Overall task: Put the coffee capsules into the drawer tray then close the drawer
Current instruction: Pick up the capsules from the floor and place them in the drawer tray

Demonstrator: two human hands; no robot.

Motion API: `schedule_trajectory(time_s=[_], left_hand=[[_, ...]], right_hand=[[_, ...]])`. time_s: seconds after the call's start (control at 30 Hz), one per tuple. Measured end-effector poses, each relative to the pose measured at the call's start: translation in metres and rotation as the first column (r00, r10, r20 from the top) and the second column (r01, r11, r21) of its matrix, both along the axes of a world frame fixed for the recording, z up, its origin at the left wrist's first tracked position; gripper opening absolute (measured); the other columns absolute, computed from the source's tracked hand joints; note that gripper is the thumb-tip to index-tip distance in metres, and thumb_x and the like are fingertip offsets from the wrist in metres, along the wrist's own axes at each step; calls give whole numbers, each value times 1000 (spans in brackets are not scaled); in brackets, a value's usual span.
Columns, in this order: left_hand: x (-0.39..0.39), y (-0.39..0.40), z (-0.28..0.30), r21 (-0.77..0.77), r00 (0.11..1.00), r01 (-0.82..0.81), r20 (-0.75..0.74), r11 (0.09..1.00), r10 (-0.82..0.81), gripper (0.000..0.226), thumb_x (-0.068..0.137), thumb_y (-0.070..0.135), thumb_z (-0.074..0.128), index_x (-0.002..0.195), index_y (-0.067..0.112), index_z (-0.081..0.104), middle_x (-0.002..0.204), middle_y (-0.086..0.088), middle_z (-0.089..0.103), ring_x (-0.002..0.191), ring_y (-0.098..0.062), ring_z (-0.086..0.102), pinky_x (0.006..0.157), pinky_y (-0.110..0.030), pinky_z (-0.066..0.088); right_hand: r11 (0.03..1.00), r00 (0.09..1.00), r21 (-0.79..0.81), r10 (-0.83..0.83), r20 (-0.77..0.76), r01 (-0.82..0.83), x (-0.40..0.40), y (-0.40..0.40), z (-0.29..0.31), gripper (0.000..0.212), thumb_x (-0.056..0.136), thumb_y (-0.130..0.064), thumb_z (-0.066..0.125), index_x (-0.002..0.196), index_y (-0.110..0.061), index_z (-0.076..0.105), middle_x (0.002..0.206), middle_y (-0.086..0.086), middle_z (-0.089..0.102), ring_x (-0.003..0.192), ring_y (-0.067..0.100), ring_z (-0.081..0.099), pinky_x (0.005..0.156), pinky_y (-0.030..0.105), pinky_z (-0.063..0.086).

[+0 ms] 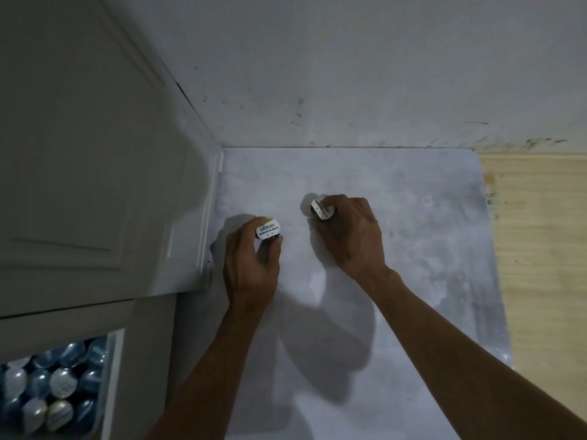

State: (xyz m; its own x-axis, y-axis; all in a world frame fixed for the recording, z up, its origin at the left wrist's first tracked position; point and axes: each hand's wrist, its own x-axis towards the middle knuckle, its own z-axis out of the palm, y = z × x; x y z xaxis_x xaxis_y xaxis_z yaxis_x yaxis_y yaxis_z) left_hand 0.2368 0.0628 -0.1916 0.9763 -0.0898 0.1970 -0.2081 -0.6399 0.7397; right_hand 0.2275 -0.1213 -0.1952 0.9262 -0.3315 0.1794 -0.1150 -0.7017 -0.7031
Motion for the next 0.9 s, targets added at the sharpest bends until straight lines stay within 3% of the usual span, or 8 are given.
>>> schedule_trajectory(time_s=[0.07, 0.2, 0.33, 0.4, 0.53, 0.73, 0.9], left_hand=[[-1, 0, -3, -28, 1000, -2, 23, 1000, 2, 25, 87, 16, 71, 109, 7, 66, 106, -6, 68, 101, -30, 63, 87, -48, 52], [-3, -1, -5, -67, 998, -5, 64, 998, 10, 24, 86, 14, 73, 107, 5, 69, 105, -7, 69, 100, -29, 64, 86, -48, 53], [-9, -2, -6, -159, 999, -16, 42, 987, 22, 23, 84, 12, 76, 105, 6, 70, 106, -5, 70, 101, -25, 66, 83, -50, 55], [-13, -3, -4, -252, 998, -57, -40, 966, 49, 22, 83, 11, 77, 103, 7, 69, 107, -6, 70, 103, -21, 67, 83, -50, 56], [-23, -5, 18, -307, 993, -60, -116, 950, 25, 22, 80, 15, 79, 99, 14, 69, 105, -1, 71, 100, -16, 68, 80, -43, 58], [-39, 0, 54, -307, 988, -45, -154, 951, -3, 21, 81, 17, 78, 100, 21, 70, 101, 7, 72, 92, -15, 67, 59, -46, 55], [-61, 14, 87, -316, 993, 10, -112, 949, -48, 20, 80, 15, 78, 98, 20, 72, 98, 9, 72, 86, -15, 65, 55, -44, 53]], right_hand=[[999, 995, 9, 36, 92, -37, -6, -3, 0, 21, 81, -21, 76, 99, -14, 67, 105, -3, 70, 99, 23, 60, 79, 36, 52], [999, 981, 24, 28, 194, -33, -8, -3, -4, 19, 83, -18, 75, 100, -11, 70, 101, -1, 71, 96, 24, 61, 80, 36, 53], [995, 990, 96, 3, 143, -16, -10, -4, -2, 20, 80, -14, 77, 99, -11, 71, 98, -2, 71, 94, 25, 63, 81, 36, 53], [991, 995, 136, -21, 93, 8, -16, -2, 9, 21, 79, -16, 78, 99, -14, 72, 96, -5, 70, 94, 23, 64, 83, 26, 51], [977, 994, 183, -97, -53, 105, -38, 4, 38, 21, 82, -27, 77, 101, -22, 71, 83, -30, 55, 88, 11, 58, 71, 7, 38], [956, 976, 200, -211, -45, 216, -80, 19, 67, 23, 83, -33, 75, 105, -27, 71, 87, -22, 61, 89, 10, 62, 73, 27, 51], [934, 964, 246, -265, -8, 259, -113, 31, 97, 21, 83, -33, 75, 103, -29, 70, 93, -17, 69, 88, 7, 64, 67, 25, 52]])
